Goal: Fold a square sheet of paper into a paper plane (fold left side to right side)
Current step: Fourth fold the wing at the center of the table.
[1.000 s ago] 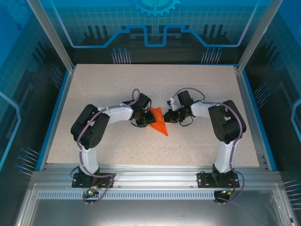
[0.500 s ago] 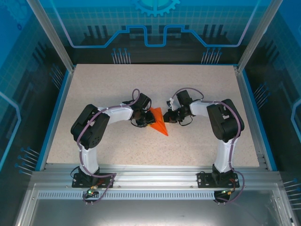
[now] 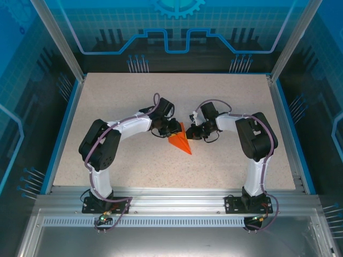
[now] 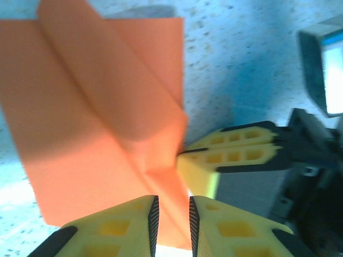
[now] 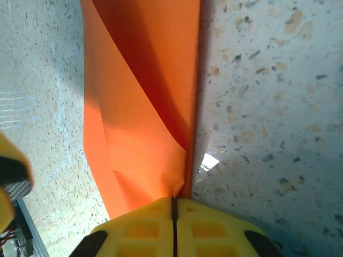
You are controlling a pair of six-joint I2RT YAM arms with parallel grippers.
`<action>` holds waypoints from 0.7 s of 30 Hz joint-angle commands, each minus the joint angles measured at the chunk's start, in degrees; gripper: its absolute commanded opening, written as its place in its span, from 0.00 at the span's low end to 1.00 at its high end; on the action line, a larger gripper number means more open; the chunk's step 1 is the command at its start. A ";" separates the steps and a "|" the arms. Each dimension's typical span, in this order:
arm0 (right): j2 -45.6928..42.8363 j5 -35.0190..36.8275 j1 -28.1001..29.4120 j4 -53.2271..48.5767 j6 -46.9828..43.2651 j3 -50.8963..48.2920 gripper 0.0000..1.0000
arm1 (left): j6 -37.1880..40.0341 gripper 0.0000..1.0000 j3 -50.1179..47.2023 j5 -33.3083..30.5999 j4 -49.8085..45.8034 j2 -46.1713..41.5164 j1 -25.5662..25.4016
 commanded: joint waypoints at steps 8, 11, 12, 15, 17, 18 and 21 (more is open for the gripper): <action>2.81 4.89 0.94 -4.39 -1.31 -0.05 0.07 | -0.52 0.24 5.75 4.76 0.99 7.40 -0.39; 2.88 5.07 0.94 -4.64 -1.40 0.02 0.07 | 0.05 0.24 6.48 3.41 -0.17 8.76 -0.45; 2.88 5.09 0.85 -4.72 -1.53 0.06 0.07 | 0.10 0.24 6.43 2.94 -0.43 9.11 -0.41; 2.82 5.33 0.87 -4.99 -1.75 0.02 0.07 | 0.19 0.23 6.20 1.84 -0.79 9.94 -0.40; 2.82 5.40 0.83 -5.01 -1.80 0.11 0.07 | 0.36 0.23 6.07 1.12 -1.36 10.47 -0.43; 2.74 5.33 0.83 -5.01 -1.76 0.11 0.07 | 0.45 0.23 5.99 0.70 -1.70 10.73 -0.43; 2.47 5.14 0.94 -4.92 -1.87 0.20 0.07 | 0.15 0.23 4.88 0.36 -1.49 11.30 -0.46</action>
